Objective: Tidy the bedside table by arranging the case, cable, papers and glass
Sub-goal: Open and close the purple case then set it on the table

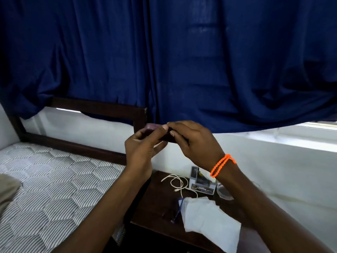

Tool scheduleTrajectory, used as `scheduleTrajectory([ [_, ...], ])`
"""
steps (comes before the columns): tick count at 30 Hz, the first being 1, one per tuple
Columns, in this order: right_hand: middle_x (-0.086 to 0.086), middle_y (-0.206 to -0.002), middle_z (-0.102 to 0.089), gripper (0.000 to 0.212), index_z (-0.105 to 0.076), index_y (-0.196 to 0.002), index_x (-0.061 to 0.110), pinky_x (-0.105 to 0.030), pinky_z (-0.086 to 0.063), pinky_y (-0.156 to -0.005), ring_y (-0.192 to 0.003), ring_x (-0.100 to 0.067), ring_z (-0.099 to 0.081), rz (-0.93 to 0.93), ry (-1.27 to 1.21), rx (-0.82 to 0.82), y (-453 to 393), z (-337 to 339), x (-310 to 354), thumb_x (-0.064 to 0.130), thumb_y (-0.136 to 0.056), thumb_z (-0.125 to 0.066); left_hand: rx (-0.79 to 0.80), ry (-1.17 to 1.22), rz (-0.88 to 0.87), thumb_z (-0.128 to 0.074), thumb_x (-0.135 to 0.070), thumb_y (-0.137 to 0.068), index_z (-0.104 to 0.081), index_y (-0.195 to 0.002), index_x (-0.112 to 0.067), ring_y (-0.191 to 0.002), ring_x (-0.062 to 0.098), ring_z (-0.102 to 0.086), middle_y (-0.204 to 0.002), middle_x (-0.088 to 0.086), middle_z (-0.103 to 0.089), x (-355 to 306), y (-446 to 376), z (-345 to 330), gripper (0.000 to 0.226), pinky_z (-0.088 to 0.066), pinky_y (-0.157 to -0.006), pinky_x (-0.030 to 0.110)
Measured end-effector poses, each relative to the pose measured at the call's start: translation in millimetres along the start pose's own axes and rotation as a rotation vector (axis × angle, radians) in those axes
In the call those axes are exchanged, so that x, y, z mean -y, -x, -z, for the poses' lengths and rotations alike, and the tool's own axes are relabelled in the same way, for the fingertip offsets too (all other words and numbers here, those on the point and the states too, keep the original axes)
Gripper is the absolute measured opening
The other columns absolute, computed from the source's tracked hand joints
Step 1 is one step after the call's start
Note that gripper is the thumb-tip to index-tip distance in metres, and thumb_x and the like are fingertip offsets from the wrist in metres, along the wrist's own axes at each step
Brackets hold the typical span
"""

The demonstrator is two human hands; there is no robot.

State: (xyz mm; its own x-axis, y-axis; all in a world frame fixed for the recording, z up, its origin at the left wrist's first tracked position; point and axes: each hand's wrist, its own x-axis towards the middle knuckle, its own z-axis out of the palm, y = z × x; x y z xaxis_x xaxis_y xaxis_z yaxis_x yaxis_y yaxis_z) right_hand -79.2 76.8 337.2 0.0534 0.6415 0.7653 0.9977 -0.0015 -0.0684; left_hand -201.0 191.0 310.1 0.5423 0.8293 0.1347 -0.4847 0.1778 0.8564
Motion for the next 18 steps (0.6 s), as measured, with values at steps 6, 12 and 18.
scheduleTrajectory([
  [6, -0.010, -0.118, -0.071, 0.030, -0.067, -0.125, 0.005, -0.046, -0.055, -0.087, -0.103, -0.030, -0.068, 0.102, 0.160, -0.088, -15, 28, 13, 0.010, -0.097, -0.058, -0.006, 0.076, -0.016, -0.096, -0.020, -0.064, -0.079, -0.101, -0.002, -0.095, 0.030, -0.078, -0.102, 0.018, -0.079, -33, 14, -21, 0.044, -0.063, -0.078, 0.035],
  [12, -0.010, -0.118, -0.070, 0.037, -0.065, -0.126, 0.004, -0.045, -0.055, -0.082, -0.098, -0.030, -0.065, 0.125, 0.276, -0.104, -18, 35, 23, 0.014, -0.095, -0.048, -0.006, 0.106, -0.020, -0.094, -0.018, -0.067, -0.078, -0.102, -0.003, -0.092, 0.027, -0.079, -0.099, 0.016, -0.080, -46, 27, -30, 0.041, -0.063, -0.074, 0.032],
  [18, -0.011, -0.122, -0.068, 0.041, -0.063, -0.127, 0.005, -0.041, -0.050, -0.080, -0.098, -0.029, -0.063, 0.085, 0.349, -0.064, -18, 38, 28, 0.013, -0.093, -0.042, -0.011, 0.138, 0.009, -0.090, -0.013, -0.072, -0.076, -0.106, -0.001, -0.094, 0.029, -0.078, -0.100, 0.017, -0.080, -49, 32, -39, 0.038, -0.064, -0.080, 0.035],
])
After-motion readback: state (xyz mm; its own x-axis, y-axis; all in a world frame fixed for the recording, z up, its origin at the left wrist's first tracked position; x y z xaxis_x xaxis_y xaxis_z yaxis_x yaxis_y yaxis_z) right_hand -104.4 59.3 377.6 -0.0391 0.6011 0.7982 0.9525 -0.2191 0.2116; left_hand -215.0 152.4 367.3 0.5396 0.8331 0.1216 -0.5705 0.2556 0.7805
